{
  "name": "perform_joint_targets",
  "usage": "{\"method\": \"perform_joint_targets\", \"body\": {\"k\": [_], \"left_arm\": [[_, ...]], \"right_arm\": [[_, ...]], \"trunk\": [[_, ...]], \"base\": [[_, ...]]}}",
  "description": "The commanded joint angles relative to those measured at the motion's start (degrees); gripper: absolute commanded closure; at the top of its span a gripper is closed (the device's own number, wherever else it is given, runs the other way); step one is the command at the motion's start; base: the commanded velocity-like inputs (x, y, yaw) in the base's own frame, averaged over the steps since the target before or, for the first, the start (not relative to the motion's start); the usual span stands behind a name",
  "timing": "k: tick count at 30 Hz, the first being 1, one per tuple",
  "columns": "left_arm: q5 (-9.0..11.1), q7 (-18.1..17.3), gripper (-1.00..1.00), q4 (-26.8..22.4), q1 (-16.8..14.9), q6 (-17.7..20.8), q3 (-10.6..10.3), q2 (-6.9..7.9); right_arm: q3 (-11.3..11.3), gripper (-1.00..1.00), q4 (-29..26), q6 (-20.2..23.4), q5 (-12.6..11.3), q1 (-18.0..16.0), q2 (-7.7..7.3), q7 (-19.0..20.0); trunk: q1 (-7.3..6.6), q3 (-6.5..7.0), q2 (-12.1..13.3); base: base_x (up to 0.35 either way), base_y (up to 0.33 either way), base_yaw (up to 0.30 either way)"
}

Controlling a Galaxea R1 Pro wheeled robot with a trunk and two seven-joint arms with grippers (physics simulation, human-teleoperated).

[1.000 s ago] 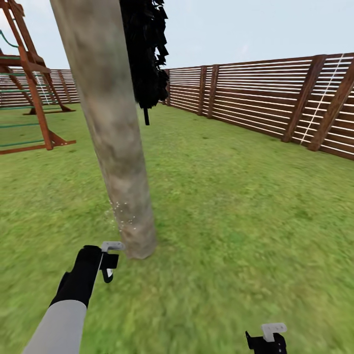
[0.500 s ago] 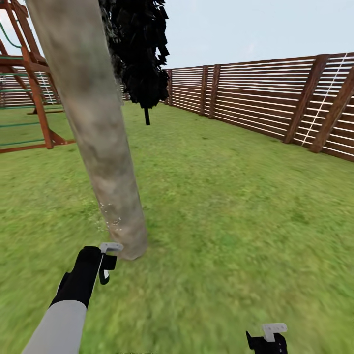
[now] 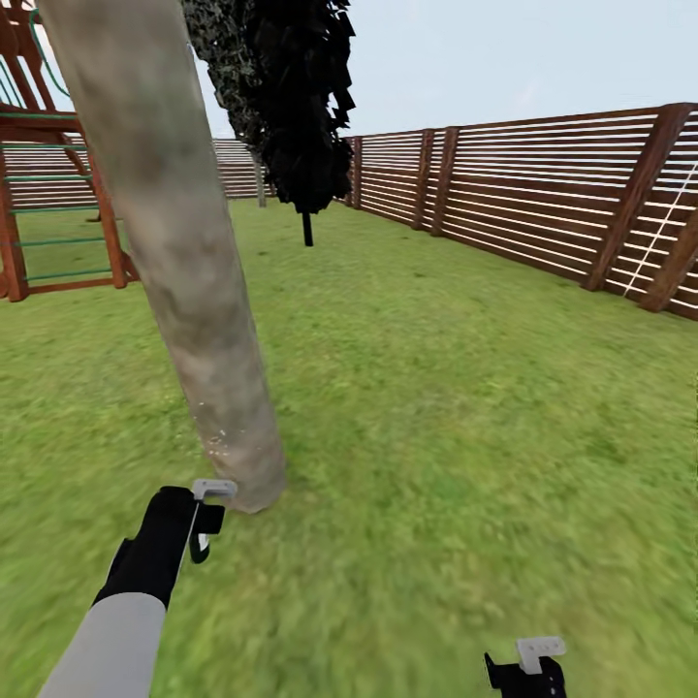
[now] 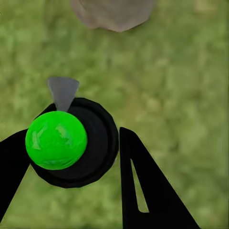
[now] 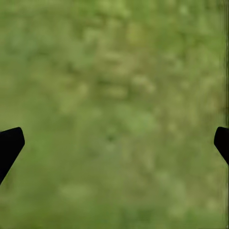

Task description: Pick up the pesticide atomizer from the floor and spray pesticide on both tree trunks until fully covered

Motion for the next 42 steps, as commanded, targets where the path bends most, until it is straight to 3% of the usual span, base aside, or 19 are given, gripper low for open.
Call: {"method": "perform_joint_targets", "body": {"k": [1, 11, 14, 18, 20, 28, 32, 42], "left_arm": [[-0.28, -0.48, 1.00, -0.09, 0.23, 0.18, 0.23, 0.45], [0.54, -0.78, 1.00, -2.80, -0.66, 0.58, -0.18, 0.11], [0.54, -0.90, 1.00, -2.71, -3.32, 0.74, -0.25, 0.06], [0.71, -0.90, 1.00, -2.06, -9.22, 1.06, -0.26, -0.04], [0.65, -0.92, 1.00, -2.03, -10.07, 1.09, -0.25, -0.08], [0.38, -0.93, 1.00, -2.72, -9.98, 1.15, -0.43, -0.22], [0.40, -0.93, 1.00, -3.06, -10.28, 1.30, -2.35, -0.22], [0.46, -0.86, 1.00, -3.17, -10.04, 1.32, -2.58, 0.12]], "right_arm": [[-0.49, -1.00, 0.07, -0.20, 0.54, -0.04, 0.00, 0.01], [-0.55, -1.00, -0.01, -0.20, 0.54, -0.04, -0.08, -0.17], [-0.57, -1.00, -0.01, -0.20, 0.51, -0.04, -0.09, -0.17], [-0.57, -1.00, -0.01, -0.27, 0.51, -0.04, -0.36, -0.18], [-0.57, -1.00, -0.01, -0.25, 0.47, -0.04, -0.42, -0.19], [-0.57, -1.00, -0.02, -0.20, 0.51, -0.04, -0.44, -0.17], [-0.57, -1.00, 0.07, -0.14, 0.54, -0.04, -0.36, -0.17], [-0.57, -1.00, -0.01, -0.20, 0.49, -0.04, -0.36, -0.17]], "trunk": [[0.00, -0.05, -0.02], [0.00, -0.05, -0.02], [0.00, -0.05, -0.02], [0.00, -0.05, -0.02], [0.00, -0.05, -0.02], [0.00, -0.05, -0.02], [0.00, -0.05, -0.02], [0.00, -0.05, -0.02]], "base": [[0.127, -0.276, 0.000], [-0.106, -0.135, 0.234], [-0.008, -0.001, 0.185], [-0.001, 0.000, 0.022], [0.000, 0.000, 0.002], [0.193, -0.021, 0.000], [0.049, -0.244, 0.000], [0.025, -0.272, 0.012]]}}
